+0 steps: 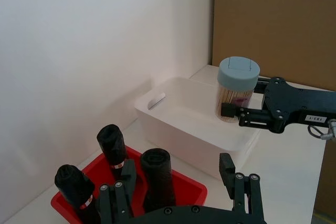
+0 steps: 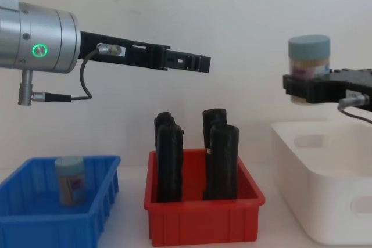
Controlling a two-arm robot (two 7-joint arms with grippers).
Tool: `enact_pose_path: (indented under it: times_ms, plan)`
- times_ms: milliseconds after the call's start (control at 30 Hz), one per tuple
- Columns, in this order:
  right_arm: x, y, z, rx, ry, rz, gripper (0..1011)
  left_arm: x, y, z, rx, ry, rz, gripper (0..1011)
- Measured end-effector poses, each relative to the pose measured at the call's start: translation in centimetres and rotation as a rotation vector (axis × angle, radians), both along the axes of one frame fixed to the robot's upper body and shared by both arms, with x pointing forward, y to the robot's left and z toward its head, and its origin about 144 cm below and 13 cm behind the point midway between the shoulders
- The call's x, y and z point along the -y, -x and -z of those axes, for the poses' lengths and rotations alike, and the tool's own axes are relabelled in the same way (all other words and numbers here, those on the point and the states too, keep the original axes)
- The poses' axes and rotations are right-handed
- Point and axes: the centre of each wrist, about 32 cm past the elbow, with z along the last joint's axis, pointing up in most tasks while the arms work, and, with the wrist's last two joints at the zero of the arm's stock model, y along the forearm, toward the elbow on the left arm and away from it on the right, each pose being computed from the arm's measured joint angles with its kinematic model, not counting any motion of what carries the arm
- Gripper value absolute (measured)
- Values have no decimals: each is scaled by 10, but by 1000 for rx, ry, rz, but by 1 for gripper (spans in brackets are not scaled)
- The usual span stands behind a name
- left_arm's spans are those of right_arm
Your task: Pick the cotton swabs from the blue box and place them into the white box.
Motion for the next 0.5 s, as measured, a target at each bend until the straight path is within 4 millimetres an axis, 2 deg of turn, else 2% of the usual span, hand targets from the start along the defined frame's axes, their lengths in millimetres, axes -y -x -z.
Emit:
enact_pose_path:
  times_ms: [267, 500]
  plan:
    - [26, -2, 5, -14, -14, 117, 642, 0, 0, 0, 0, 0, 0, 1004]
    - [48, -13, 17, -70, -17, 211, 642, 0, 0, 0, 0, 0, 0, 1004]
